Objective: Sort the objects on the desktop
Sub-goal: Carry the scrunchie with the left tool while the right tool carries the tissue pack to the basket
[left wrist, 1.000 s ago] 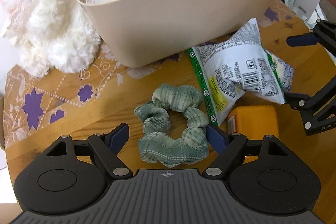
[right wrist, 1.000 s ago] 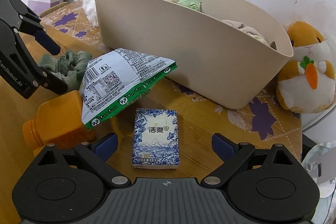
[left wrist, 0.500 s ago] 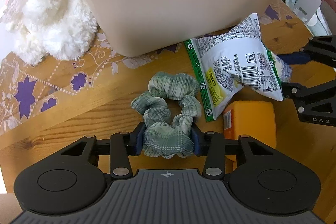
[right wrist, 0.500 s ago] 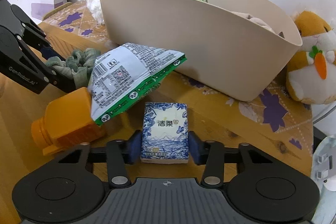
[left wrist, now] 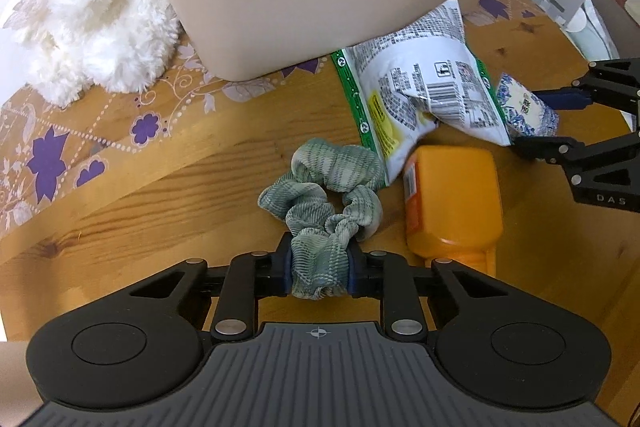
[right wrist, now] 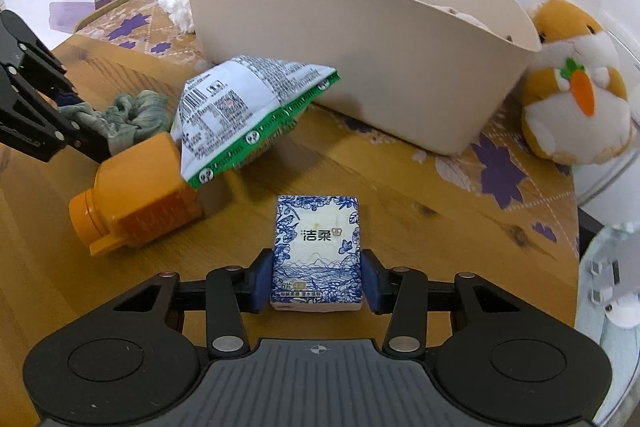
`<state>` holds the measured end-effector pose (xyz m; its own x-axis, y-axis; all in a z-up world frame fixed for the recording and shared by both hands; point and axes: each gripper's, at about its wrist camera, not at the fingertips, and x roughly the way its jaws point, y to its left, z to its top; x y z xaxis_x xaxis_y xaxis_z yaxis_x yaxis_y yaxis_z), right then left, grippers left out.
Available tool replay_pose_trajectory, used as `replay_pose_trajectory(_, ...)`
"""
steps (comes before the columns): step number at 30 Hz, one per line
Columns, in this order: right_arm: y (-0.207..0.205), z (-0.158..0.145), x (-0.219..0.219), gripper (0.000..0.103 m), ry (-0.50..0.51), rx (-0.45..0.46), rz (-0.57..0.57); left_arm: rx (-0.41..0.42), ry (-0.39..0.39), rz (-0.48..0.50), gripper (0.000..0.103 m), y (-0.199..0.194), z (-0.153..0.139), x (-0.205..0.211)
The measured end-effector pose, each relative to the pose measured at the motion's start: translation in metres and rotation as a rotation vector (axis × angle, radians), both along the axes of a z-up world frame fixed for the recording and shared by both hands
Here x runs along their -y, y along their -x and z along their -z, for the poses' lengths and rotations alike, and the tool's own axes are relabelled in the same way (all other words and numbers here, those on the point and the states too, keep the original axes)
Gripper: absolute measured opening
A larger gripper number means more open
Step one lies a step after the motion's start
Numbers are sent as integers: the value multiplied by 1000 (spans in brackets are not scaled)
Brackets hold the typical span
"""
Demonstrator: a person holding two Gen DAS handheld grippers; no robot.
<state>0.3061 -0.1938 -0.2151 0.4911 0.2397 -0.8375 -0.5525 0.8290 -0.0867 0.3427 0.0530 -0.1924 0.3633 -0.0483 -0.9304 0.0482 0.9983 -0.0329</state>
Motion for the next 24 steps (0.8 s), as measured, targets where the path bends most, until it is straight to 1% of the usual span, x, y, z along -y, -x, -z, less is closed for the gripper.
replay_pose_trajectory(4,6,-4,9,42,-8,1,26,16,3,-4,23,7,-9,-2)
replay_pose_trajectory(8,12,-15,19,42,-32,17,49,34,2,-3,23,13,-22,-5)
replay_pose_trajectory(12,16,-27,31,42,-54,40,87,70,7,-1,23,16,-38,-5)
replay_pose_trajectory(16,15,-44,46,42,-101,69,134,107,7,8,23,12,-56,-5)
replay_pose_trajectory(24,6,-76,78,42,-152,153,233,157,-14,17,23,1,-84,-7)
